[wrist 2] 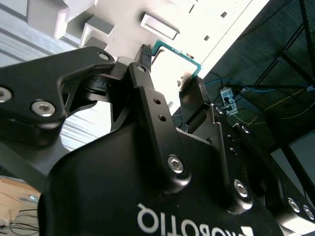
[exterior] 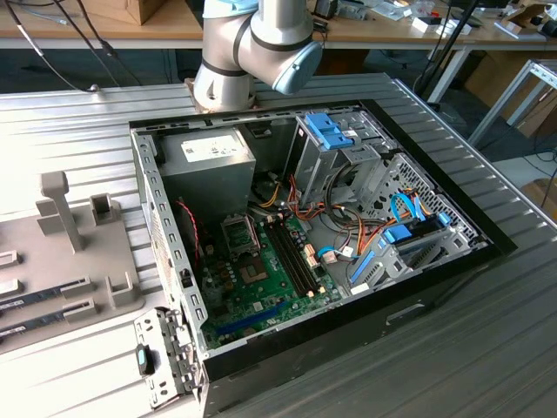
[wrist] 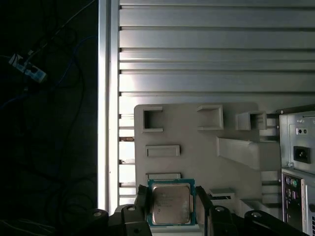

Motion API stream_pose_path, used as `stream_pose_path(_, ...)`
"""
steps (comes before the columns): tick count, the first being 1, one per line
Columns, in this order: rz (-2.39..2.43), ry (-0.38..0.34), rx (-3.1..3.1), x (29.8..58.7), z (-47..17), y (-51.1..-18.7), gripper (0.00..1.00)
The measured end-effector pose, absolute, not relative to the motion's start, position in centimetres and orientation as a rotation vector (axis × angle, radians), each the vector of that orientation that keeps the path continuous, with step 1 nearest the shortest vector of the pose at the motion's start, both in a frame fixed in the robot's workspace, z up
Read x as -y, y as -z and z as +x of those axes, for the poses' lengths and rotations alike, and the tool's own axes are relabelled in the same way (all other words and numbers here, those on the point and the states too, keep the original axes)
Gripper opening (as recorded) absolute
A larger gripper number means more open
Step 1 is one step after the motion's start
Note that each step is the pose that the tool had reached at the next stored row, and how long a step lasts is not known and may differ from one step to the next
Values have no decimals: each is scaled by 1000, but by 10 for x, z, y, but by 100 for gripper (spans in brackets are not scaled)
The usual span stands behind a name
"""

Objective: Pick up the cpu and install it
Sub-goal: 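Pick up the cpu and move it towards the insertion slot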

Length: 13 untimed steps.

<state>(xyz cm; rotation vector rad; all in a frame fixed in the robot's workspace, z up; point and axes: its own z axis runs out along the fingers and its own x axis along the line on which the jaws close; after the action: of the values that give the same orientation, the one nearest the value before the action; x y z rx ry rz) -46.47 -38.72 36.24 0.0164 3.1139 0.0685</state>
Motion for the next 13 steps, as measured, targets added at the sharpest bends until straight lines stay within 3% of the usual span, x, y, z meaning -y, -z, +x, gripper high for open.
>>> stream_pose_path(13,16,-72,-3114,387,-465,-371,47)
